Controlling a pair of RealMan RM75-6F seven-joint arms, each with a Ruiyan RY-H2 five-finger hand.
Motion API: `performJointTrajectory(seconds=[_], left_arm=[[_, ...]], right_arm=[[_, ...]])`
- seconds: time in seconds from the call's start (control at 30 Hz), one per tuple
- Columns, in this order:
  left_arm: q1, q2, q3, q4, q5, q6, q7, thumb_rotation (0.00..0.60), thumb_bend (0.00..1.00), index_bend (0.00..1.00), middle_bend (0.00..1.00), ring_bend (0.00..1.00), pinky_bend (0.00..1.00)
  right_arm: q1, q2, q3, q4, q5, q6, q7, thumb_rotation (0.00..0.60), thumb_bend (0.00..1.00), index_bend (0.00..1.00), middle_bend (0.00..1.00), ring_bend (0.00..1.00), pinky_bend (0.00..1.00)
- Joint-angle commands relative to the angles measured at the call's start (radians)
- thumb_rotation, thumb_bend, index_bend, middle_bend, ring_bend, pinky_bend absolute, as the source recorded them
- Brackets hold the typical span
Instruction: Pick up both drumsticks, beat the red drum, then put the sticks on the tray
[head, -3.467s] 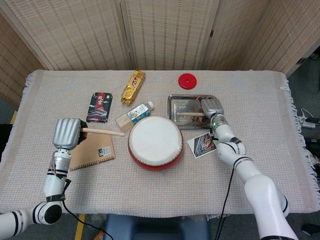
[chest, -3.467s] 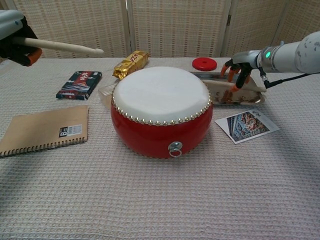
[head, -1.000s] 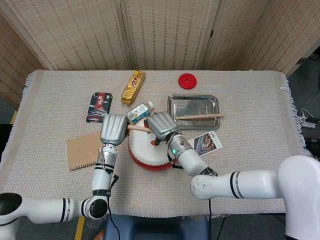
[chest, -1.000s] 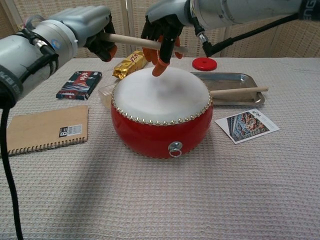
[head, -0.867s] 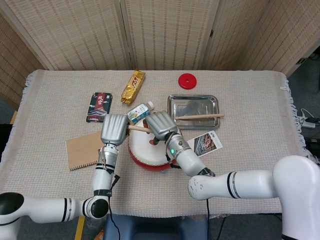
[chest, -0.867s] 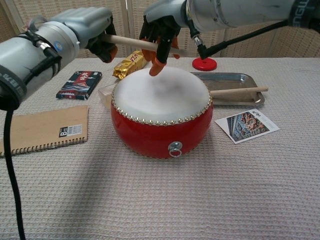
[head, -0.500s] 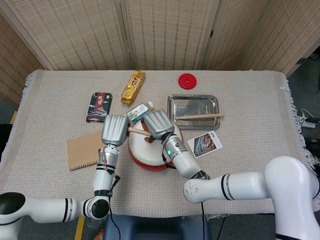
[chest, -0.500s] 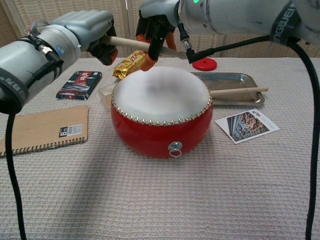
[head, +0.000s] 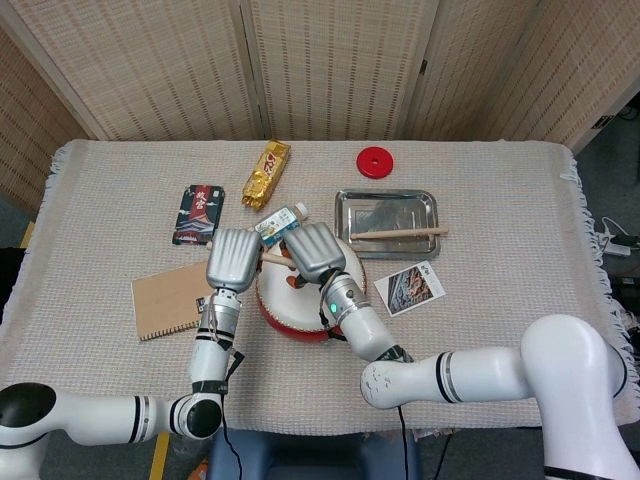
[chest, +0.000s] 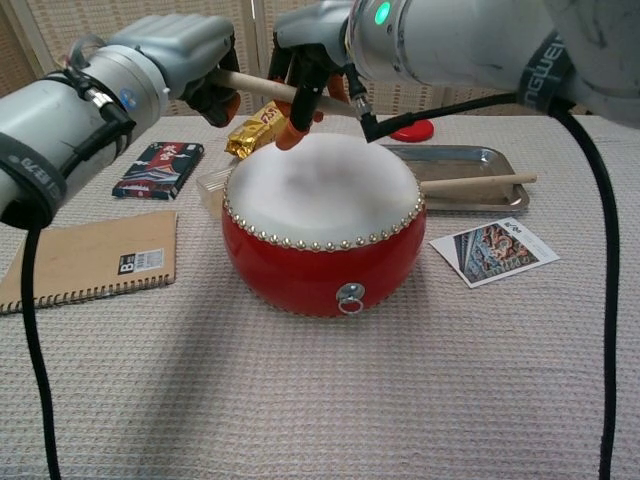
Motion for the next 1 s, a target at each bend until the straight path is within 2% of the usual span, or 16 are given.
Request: performJointTrajectory(seconds=[0.03, 0.17, 0.33, 0.6, 0.77, 1.0], left_arm=[[-0.001, -0.002, 0.002, 0.004, 0.003, 0.001, 0.002, 0.600, 0.60, 0.93, 1.00, 1.00, 1.00], [0.001, -0.004, 0.007, 0.008, 0.004, 0.003, 0.003, 0.600, 0.60, 0.93, 1.00, 1.00, 1.00], [0.004, -0.001, 0.013, 0.011, 0.014, -0.001, -0.001, 0.600, 0.59, 0.92, 1.00, 1.00, 1.00], [0.010, 0.009, 0.029, 0.006, 0.044, -0.006, -0.009, 0.600, 0.58, 0.79, 0.99, 0.91, 1.00], [0.015, 0.014, 0.036, 0.007, 0.062, -0.006, -0.013, 0.600, 0.58, 0.71, 0.90, 0.84, 1.00], [0.022, 0.021, 0.046, 0.006, 0.087, -0.005, -0.018, 0.600, 0.55, 0.49, 0.72, 0.68, 1.00]], right_arm=[[-0.006, -0.004, 0.005, 0.002, -0.008, 0.000, 0.001, 0.600, 0.16, 0.75, 0.69, 0.55, 0.71], [-0.022, -0.010, 0.015, 0.012, -0.036, 0.014, 0.012, 0.600, 0.19, 0.82, 0.72, 0.58, 0.73], [-0.035, -0.005, 0.021, 0.016, -0.050, 0.008, 0.008, 0.600, 0.20, 0.86, 0.73, 0.60, 0.74], [-0.049, -0.018, 0.032, 0.027, -0.087, 0.012, 0.006, 0.600, 0.22, 0.96, 0.80, 0.66, 0.77], [-0.059, -0.028, 0.042, 0.031, -0.114, 0.023, 0.012, 0.600, 0.22, 1.00, 0.87, 0.73, 0.79], [-0.075, -0.031, 0.049, 0.036, -0.125, 0.019, 0.012, 0.600, 0.23, 1.00, 0.90, 0.75, 0.79]])
